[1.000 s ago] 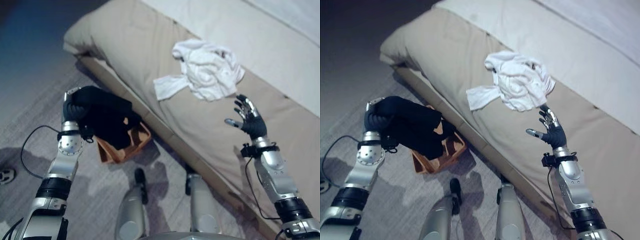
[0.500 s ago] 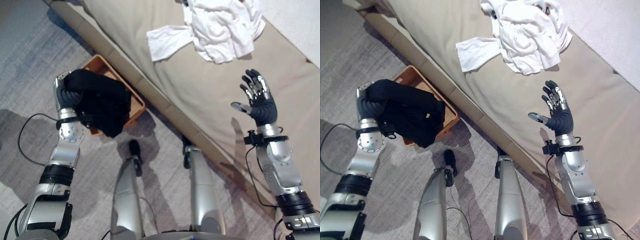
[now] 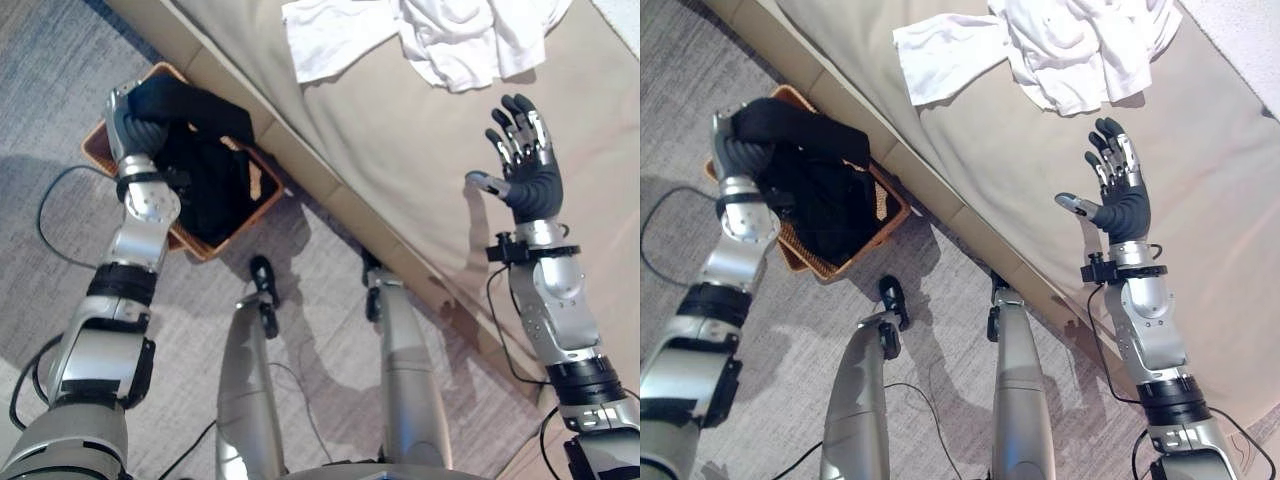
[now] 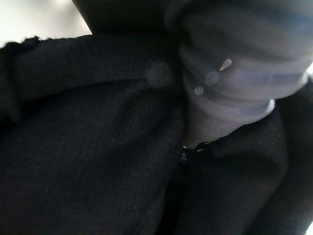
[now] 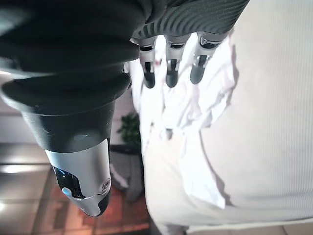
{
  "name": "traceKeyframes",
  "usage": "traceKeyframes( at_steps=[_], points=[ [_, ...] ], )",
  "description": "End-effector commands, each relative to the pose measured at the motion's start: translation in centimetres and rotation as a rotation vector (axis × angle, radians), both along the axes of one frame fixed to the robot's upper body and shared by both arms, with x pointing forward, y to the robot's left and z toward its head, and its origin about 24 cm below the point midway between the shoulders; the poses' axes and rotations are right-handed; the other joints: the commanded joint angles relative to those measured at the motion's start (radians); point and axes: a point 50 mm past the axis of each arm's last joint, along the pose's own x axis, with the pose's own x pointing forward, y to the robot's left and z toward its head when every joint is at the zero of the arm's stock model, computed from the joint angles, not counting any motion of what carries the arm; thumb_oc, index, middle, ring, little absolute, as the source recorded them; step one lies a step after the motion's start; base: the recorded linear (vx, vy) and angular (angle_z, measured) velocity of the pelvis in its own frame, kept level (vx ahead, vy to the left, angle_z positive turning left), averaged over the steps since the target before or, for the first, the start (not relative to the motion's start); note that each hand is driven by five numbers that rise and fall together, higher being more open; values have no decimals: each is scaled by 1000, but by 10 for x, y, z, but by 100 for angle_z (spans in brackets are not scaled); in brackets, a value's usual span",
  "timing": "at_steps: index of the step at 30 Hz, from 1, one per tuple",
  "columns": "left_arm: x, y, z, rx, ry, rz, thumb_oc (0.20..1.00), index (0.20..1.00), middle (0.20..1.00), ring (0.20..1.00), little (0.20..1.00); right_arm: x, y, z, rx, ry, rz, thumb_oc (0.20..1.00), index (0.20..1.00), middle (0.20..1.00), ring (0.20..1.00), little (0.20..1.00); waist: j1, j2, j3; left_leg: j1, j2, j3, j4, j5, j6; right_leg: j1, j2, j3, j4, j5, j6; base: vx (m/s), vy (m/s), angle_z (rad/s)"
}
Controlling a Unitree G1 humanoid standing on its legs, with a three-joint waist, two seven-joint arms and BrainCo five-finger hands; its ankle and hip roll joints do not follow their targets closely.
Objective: Pick up clothes into the bucket
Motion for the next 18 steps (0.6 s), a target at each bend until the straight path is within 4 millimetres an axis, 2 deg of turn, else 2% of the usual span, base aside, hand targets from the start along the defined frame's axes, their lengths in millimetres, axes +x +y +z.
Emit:
traceKeyframes(
  at_steps=[1, 3, 8, 12, 18],
  points=[
    [-6, 14, 25, -1, -98, 47, 200, 200, 200, 200, 200, -12, 0, 6, 2, -73, 22, 1000, 1000, 1000, 1000, 1000, -9, 13, -107, -45, -10, -69, -99, 64, 5, -8, 6, 13, -74, 92, 46, 18, -1, -4],
    [-7, 21, 42, 20, -126, 81, 200, 200, 200, 200, 200, -12, 4, 8, -9, -80, 43, 1000, 1000, 1000, 1000, 1000, -15, 15, -114, -62, -9, -70, -100, 63, 5, -23, 9, 14, -81, 92, 48, 34, -4, -3],
    [-9, 30, 38, 31, -112, 123, 200, 200, 200, 200, 200, -14, 5, 8, -7, -86, 53, 1000, 1000, 1000, 1000, 1000, -16, 14, -121, -74, -8, -70, -103, 61, 5, -38, 11, 15, -85, 91, 49, 15, 2, -1],
    [-10, 40, 15, -10, -56, 185, 200, 200, 200, 200, 200, -17, 5, 9, -8, -94, 47, 1000, 1000, 1000, 1000, 1000, -17, 10, -123, -93, -7, -71, -100, 59, 6, -61, 17, 18, -82, 88, 48, 0, 0, 0],
    [-15, 54, -30, -43, 70, 272, 200, 200, 200, 200, 200, -23, 0, 11, 3, -122, 27, 1000, 1000, 1000, 1000, 1000, -17, -1, -120, -121, -6, -76, -85, 54, 7, -91, 24, 16, -76, 88, 46, 0, 0, 0]
  ],
)
